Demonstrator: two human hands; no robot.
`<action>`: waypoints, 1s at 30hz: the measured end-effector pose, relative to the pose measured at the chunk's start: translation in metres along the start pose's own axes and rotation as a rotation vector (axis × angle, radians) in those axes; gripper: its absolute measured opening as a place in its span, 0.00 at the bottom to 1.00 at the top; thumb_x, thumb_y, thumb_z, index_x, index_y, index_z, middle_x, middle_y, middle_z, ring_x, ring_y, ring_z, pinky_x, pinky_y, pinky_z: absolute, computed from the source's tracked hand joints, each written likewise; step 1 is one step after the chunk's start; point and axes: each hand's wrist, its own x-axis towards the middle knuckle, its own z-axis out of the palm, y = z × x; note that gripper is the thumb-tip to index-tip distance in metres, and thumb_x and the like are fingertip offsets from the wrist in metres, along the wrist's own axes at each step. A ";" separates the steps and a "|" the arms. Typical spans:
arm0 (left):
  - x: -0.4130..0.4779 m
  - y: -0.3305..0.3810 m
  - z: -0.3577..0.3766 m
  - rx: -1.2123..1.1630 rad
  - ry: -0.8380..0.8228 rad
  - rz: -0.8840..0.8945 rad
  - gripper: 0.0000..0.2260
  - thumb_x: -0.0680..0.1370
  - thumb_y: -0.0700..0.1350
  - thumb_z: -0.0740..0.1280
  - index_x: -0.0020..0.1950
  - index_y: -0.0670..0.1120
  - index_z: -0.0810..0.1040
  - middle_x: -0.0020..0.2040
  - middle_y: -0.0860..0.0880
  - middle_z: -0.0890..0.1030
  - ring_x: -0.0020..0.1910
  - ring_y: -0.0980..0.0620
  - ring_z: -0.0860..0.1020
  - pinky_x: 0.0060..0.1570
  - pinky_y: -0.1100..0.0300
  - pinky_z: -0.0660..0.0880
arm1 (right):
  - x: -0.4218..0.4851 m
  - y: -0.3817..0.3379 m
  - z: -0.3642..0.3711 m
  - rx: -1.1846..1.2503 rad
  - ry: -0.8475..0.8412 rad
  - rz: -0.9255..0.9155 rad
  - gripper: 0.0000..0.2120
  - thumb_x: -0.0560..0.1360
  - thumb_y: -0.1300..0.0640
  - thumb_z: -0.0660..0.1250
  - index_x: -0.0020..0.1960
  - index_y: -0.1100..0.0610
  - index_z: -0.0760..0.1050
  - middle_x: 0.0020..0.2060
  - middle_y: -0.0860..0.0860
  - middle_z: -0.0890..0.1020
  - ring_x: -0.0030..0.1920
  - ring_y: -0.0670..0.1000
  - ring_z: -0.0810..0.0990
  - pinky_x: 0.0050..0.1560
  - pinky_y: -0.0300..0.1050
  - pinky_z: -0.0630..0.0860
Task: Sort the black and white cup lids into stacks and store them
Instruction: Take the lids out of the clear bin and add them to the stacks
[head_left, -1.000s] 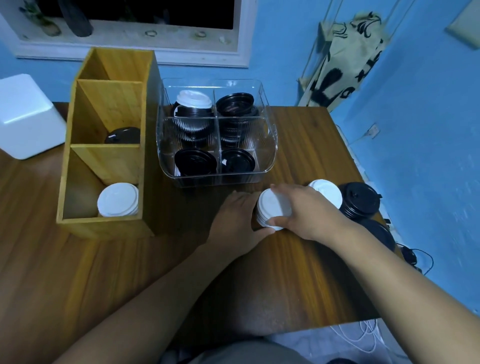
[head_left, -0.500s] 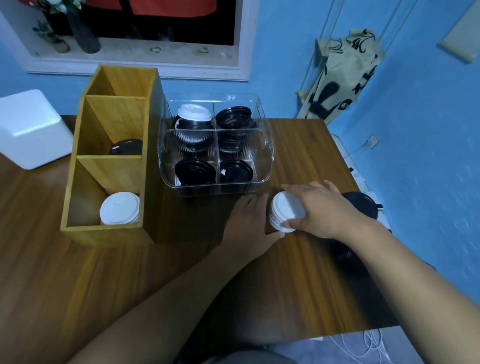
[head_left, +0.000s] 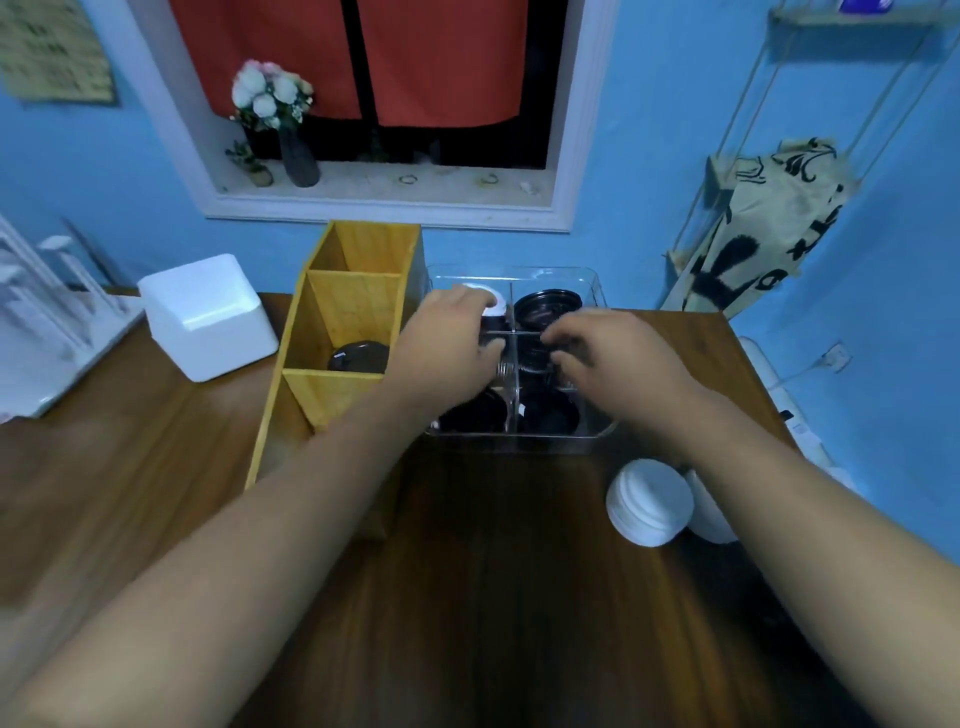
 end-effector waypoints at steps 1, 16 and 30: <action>0.018 -0.006 -0.001 0.027 -0.019 -0.028 0.20 0.79 0.51 0.69 0.70 0.46 0.74 0.66 0.46 0.77 0.65 0.44 0.72 0.64 0.52 0.69 | 0.017 0.003 0.001 -0.003 0.017 0.016 0.11 0.78 0.52 0.68 0.60 0.49 0.79 0.55 0.47 0.81 0.56 0.51 0.78 0.55 0.49 0.77; 0.116 -0.025 0.024 0.228 -0.390 -0.148 0.26 0.75 0.65 0.71 0.60 0.45 0.74 0.59 0.44 0.79 0.53 0.43 0.75 0.48 0.53 0.70 | 0.111 0.036 0.028 -0.045 -0.208 0.200 0.22 0.74 0.44 0.74 0.63 0.54 0.78 0.56 0.53 0.82 0.58 0.56 0.77 0.51 0.45 0.73; 0.099 -0.027 0.009 0.194 -0.161 -0.128 0.27 0.76 0.59 0.72 0.63 0.40 0.70 0.59 0.40 0.77 0.57 0.39 0.76 0.46 0.52 0.68 | 0.022 0.013 0.009 0.080 0.127 0.157 0.24 0.75 0.41 0.71 0.66 0.50 0.75 0.61 0.48 0.79 0.60 0.51 0.76 0.60 0.46 0.74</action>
